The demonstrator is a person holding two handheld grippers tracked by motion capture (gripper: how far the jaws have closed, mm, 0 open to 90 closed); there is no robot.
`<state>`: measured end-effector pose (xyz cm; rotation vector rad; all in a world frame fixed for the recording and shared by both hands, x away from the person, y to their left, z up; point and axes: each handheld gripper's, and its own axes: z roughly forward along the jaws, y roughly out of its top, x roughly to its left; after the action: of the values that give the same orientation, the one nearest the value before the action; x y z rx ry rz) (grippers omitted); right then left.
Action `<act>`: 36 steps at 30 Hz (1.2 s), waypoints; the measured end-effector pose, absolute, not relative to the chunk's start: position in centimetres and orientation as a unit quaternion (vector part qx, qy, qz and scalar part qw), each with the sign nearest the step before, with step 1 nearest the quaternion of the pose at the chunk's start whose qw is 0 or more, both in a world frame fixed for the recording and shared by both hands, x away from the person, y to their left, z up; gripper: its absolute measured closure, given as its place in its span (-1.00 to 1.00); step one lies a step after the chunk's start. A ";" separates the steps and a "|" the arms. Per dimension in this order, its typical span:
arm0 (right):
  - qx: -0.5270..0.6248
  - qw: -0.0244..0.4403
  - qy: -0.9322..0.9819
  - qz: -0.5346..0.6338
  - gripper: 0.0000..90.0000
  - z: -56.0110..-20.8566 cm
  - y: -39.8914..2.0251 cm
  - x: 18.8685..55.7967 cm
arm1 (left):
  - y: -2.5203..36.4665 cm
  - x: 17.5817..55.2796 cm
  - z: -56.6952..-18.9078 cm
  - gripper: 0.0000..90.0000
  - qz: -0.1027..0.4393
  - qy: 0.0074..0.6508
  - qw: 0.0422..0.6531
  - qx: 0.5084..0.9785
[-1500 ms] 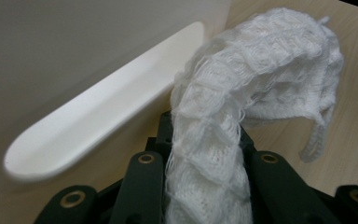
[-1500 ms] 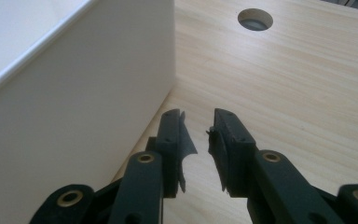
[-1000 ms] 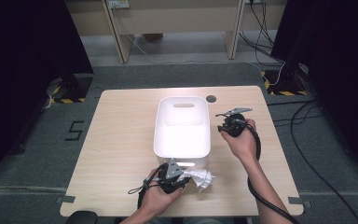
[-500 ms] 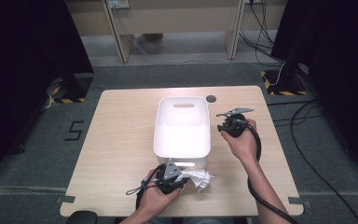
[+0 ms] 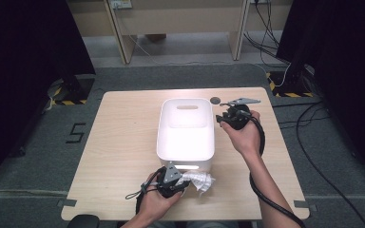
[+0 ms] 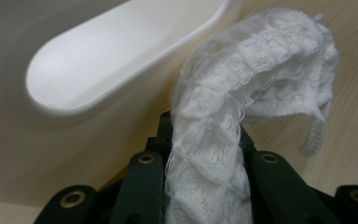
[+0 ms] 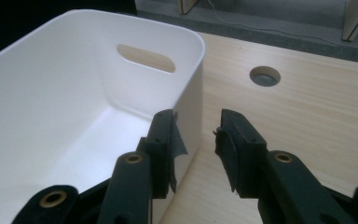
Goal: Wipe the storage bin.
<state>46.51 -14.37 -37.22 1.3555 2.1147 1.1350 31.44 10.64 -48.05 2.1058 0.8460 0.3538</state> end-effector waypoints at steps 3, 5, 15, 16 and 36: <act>0.480 0.182 0.759 0.401 0.47 -36.9 -13.5 46.8 | 10.7 31.5 -48.0 0.62 0.140 0.337 0.410 0.836; 0.479 0.176 0.762 0.399 0.47 -36.9 -13.0 47.0 | 10.7 31.4 -48.0 0.62 0.140 0.336 0.411 0.836; 0.482 0.160 0.773 0.380 0.67 -37.8 -12.1 47.3 | 11.0 31.4 -47.8 0.62 0.140 0.339 0.414 0.833; 0.484 0.161 0.772 0.380 0.67 -37.8 -12.0 47.2 | 11.1 31.4 -47.8 0.62 0.141 0.339 0.414 0.833; 0.489 0.165 0.769 0.378 0.69 -37.9 -11.9 47.1 | 12.9 30.4 -44.5 0.62 0.164 0.338 0.442 0.814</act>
<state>47.05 -11.86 -37.91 1.3926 2.1895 1.0775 30.39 12.92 -44.48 2.0211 0.8396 0.4078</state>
